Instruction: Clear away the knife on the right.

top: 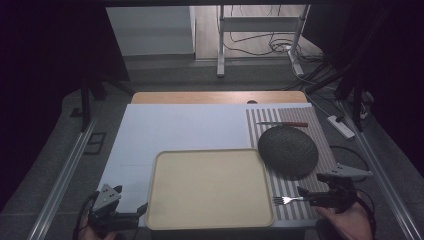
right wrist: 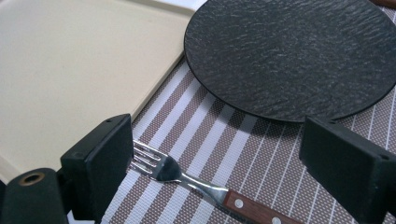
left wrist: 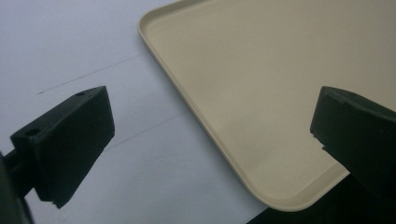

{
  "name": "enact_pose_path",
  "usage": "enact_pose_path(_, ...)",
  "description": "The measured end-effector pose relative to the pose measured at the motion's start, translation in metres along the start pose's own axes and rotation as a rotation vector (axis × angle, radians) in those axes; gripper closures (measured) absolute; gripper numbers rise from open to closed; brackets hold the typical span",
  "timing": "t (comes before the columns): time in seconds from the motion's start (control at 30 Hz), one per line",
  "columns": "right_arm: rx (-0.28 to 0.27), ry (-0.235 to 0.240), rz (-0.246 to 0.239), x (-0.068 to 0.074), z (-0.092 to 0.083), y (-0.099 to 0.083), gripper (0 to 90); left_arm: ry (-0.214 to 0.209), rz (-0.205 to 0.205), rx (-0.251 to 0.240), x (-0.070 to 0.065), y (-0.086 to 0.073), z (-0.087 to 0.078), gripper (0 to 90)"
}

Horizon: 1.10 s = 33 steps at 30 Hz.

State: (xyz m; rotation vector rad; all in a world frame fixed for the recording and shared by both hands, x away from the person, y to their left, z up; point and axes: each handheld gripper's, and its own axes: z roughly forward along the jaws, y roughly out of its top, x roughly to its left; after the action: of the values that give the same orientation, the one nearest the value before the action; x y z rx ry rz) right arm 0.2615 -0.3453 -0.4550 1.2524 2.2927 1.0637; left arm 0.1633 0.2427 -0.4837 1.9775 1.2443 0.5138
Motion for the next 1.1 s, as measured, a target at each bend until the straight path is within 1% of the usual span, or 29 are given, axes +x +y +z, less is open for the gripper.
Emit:
enact_pose_path(0.2,0.02,0.01,-0.021,0.001,0.003,0.008,9.7,-0.001,0.001,0.003,0.0,0.0,0.0,0.0)
enact_pose_path(0.37,0.019,0.017,-0.012,-0.002,0.006,0.013,9.8,-0.002,0.006,0.006,0.0,0.0,0.001,0.0)
enact_pose_path(0.6,0.023,0.015,-0.027,-0.006,0.012,0.024,9.8,-0.002,0.011,0.013,-0.001,0.001,0.001,0.0)
enact_pose_path(0.63,0.022,0.009,-0.036,-0.008,0.014,0.028,9.8,-0.003,0.01,0.013,-0.001,0.001,0.001,0.0)
enact_pose_path(0.7,0.022,0.008,-0.039,-0.011,0.017,0.032,10.2,-0.002,0.01,0.013,-0.001,0.001,0.002,0.0)
enact_pose_path(0.9,0.025,0.009,-0.026,-0.019,0.025,0.04,10.4,-0.002,0.01,0.016,-0.001,0.001,0.002,0.0)
enact_pose_path(1.1,0.018,0.01,-0.025,-0.025,0.028,0.048,10.9,-0.004,0.009,0.016,-0.001,0.001,0.002,0.0)
